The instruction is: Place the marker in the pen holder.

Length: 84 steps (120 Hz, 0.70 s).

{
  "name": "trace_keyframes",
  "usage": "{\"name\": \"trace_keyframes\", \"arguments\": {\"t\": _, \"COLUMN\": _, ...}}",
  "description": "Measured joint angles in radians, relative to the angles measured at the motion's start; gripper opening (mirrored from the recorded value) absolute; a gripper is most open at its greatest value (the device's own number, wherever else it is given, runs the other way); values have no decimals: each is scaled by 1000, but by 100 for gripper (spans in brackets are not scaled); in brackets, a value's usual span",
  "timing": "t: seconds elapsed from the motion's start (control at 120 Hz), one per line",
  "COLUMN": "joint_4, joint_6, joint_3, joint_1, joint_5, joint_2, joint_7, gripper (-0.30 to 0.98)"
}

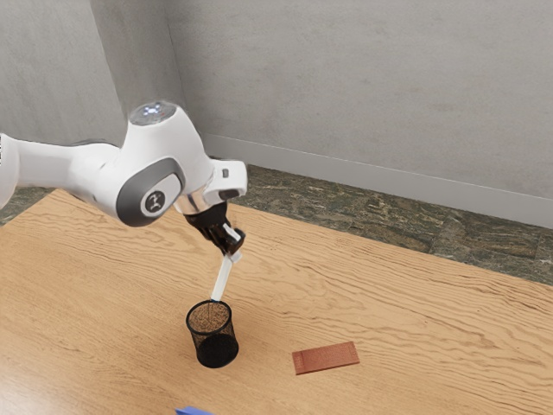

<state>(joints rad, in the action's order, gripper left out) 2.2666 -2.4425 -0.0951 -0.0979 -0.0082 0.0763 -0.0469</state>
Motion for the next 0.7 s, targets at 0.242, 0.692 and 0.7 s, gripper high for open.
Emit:
{"name": "trace_keyframes", "arguments": {"t": 0.242, "joint_4": 130, "joint_6": -93, "joint_3": -15, "joint_1": 4, "joint_5": -1, "joint_2": 56, "joint_7": 18, "gripper": -10}}
{"name": "trace_keyframes", "arguments": {"t": 0.692, "joint_4": -160, "joint_6": 115, "joint_3": -11, "joint_1": 49, "joint_5": -22, "joint_2": 16, "joint_7": -24, "gripper": 46}}
{"name": "trace_keyframes", "arguments": {"t": 0.7, "joint_4": -185, "joint_6": 136, "joint_3": -7, "joint_1": 50, "joint_5": -22, "joint_2": 14, "joint_7": -28, "gripper": 47}}
